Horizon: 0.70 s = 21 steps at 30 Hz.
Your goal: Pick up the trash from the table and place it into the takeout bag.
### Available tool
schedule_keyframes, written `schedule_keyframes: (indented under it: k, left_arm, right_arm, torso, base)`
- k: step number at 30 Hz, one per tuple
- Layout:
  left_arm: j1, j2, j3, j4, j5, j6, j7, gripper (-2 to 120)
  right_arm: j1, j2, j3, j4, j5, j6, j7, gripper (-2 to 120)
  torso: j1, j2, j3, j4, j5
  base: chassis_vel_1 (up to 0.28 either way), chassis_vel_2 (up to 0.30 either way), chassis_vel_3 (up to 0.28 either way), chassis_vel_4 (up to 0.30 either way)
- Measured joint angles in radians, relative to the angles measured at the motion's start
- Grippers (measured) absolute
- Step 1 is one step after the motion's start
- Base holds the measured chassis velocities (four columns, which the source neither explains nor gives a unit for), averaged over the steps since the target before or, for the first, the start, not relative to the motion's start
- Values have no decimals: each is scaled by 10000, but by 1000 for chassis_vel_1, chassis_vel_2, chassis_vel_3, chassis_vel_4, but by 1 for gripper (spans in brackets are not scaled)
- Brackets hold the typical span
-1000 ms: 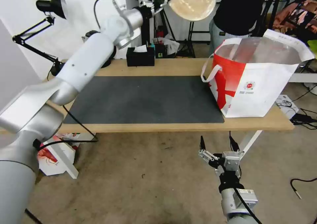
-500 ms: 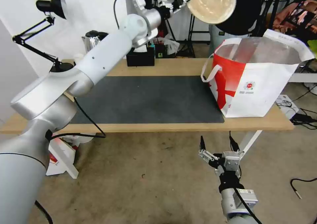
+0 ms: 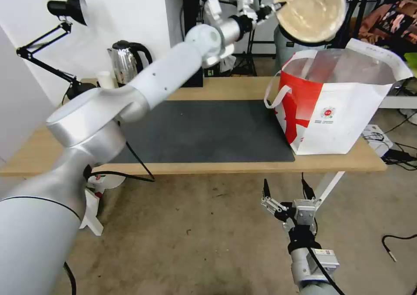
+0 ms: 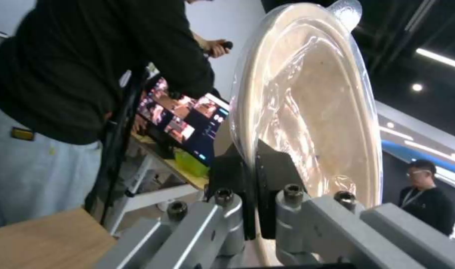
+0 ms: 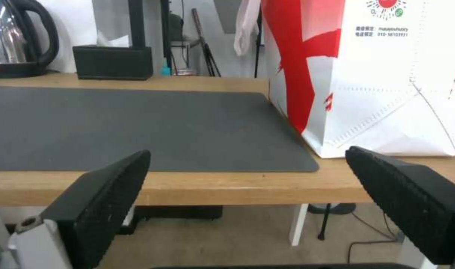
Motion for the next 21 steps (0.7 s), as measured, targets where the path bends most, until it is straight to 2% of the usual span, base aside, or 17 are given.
schedule_keyframes:
  k: [21]
  left_arm:
    - [355,-476,855,764,623,64,598,0]
  right_arm:
    - [0,0,0,0,0,0,0,100]
  torso:
    - [1,0,0,1,-2]
  base:
    - [0,0,0,0]
